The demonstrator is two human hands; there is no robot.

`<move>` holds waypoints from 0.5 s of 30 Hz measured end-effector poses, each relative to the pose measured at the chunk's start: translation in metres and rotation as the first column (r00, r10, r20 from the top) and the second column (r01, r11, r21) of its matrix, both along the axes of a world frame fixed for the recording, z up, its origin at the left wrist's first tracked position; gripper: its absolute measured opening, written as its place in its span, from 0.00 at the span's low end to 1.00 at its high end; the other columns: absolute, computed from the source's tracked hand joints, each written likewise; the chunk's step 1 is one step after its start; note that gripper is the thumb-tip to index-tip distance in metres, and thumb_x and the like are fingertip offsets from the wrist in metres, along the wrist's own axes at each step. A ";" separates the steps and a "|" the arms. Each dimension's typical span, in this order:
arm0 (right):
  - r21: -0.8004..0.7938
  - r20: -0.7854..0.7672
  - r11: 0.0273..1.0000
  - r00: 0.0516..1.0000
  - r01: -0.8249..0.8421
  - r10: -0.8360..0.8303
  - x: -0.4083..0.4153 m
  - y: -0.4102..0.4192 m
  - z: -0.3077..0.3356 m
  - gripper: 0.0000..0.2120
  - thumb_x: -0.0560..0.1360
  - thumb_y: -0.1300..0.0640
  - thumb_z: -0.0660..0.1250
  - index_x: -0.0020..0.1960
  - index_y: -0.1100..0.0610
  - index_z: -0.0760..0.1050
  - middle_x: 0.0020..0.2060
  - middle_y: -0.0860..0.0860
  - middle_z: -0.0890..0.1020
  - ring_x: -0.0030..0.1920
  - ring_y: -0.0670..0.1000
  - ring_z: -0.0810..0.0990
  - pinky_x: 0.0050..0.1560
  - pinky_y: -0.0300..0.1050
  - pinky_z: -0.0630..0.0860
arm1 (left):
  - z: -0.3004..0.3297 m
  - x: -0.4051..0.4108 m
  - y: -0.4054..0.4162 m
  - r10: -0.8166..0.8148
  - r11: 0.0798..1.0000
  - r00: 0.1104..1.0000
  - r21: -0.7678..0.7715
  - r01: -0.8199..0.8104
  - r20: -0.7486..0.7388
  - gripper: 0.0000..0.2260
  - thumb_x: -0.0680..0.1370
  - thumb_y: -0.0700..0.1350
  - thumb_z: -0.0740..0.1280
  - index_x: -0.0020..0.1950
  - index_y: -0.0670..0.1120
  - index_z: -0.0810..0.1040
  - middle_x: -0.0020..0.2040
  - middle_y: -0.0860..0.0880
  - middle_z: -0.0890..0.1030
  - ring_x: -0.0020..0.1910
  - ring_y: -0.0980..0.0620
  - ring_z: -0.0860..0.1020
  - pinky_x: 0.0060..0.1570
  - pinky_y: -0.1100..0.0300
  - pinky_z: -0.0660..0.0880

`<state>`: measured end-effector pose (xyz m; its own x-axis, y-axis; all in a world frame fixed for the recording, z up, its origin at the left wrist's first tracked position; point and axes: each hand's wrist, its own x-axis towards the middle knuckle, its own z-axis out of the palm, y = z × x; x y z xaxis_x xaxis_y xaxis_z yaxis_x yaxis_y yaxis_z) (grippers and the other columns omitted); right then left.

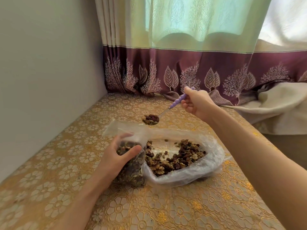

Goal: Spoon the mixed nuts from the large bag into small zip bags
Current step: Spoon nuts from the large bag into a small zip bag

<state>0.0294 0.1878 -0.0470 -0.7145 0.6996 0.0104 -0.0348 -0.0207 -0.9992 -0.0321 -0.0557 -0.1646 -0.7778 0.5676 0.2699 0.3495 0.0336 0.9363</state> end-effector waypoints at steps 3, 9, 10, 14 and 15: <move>0.073 0.002 0.996 0.998 -0.056 0.056 -0.007 -0.018 0.010 0.18 0.81 0.56 0.58 0.34 0.62 0.73 0.24 0.54 0.77 0.22 0.45 0.69 0.19 0.33 0.63 | 0.001 0.001 0.000 0.009 1.000 1.000 -0.010 -0.009 0.004 0.21 0.62 0.63 0.73 0.53 0.65 0.75 0.50 0.57 0.79 0.42 0.67 0.78 0.33 0.72 0.74; 0.395 -0.049 0.908 0.984 -0.137 0.170 -0.010 -0.052 0.021 0.19 0.80 0.55 0.59 0.34 0.62 0.75 0.29 0.60 0.82 0.21 0.46 0.70 0.19 0.35 0.64 | 0.003 0.003 0.000 0.012 1.000 0.999 0.013 -0.013 0.051 0.24 0.61 0.63 0.75 0.54 0.63 0.74 0.48 0.60 0.80 0.43 0.68 0.78 0.38 0.70 0.73; 0.453 -0.065 0.883 0.984 -0.121 0.168 -0.011 -0.056 0.022 0.19 0.80 0.54 0.60 0.34 0.62 0.76 0.31 0.62 0.82 0.22 0.47 0.71 0.19 0.35 0.65 | 0.003 0.003 0.000 0.014 1.000 0.998 0.011 -0.014 0.054 0.24 0.61 0.62 0.74 0.55 0.62 0.74 0.48 0.61 0.81 0.43 0.68 0.78 0.40 0.68 0.72; 0.582 -0.143 0.809 0.969 -0.085 0.204 -0.007 -0.065 0.025 0.20 0.80 0.55 0.60 0.33 0.62 0.76 0.31 0.62 0.82 0.22 0.48 0.72 0.21 0.35 0.66 | 0.004 0.003 0.002 -0.007 1.000 0.999 0.014 0.006 0.035 0.19 0.62 0.61 0.75 0.51 0.61 0.76 0.44 0.62 0.82 0.43 0.67 0.78 0.37 0.73 0.72; 0.595 -0.154 0.799 0.965 -0.080 0.212 -0.005 -0.066 0.026 0.20 0.80 0.55 0.60 0.34 0.63 0.76 0.31 0.61 0.83 0.22 0.48 0.72 0.22 0.35 0.66 | 0.004 0.004 0.001 0.001 1.000 1.000 0.018 -0.001 0.031 0.18 0.62 0.60 0.73 0.50 0.61 0.76 0.44 0.64 0.81 0.43 0.67 0.78 0.36 0.75 0.72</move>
